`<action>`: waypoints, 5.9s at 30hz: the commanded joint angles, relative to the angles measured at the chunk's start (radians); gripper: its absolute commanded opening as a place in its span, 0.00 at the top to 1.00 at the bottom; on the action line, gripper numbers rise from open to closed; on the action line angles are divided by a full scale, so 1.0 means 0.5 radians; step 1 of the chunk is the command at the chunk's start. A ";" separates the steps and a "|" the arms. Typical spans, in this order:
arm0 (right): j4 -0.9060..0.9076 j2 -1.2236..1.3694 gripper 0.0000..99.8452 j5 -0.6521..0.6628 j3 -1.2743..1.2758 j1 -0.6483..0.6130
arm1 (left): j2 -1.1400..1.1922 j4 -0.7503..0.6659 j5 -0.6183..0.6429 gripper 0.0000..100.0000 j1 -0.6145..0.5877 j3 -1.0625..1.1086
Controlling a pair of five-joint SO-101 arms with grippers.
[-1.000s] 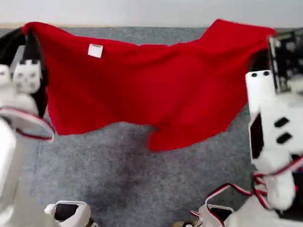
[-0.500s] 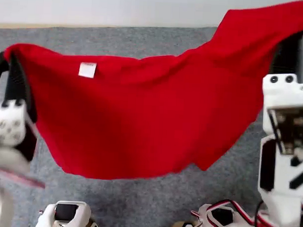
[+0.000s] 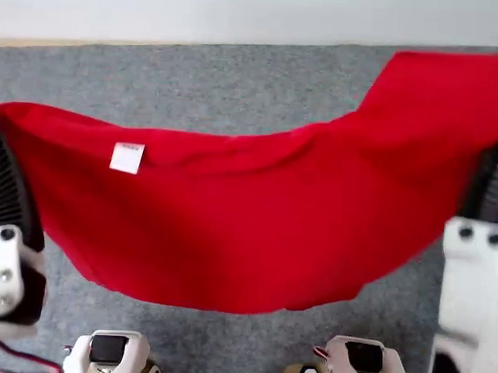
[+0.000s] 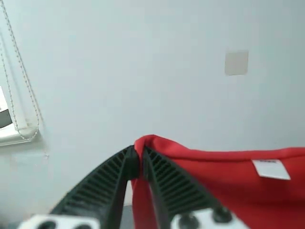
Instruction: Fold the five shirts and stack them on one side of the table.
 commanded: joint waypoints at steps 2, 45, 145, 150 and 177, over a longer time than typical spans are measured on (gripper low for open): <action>-0.044 -0.075 0.99 0.083 -0.043 0.020 | -0.055 0.000 -0.095 1.00 -0.021 -0.023; -1.748 0.038 0.99 0.077 2.713 -0.081 | 0.448 -1.961 -0.101 1.00 -0.018 2.383; 1.014 1.284 0.99 0.117 1.715 -0.063 | 2.504 0.264 -0.859 1.00 -0.267 0.818; 1.014 1.103 0.99 0.221 2.013 -0.066 | 2.504 0.264 -0.884 1.00 -0.276 0.821; 0.968 0.723 0.79 0.399 2.427 -0.072 | 2.406 0.203 -0.887 0.85 -0.350 0.876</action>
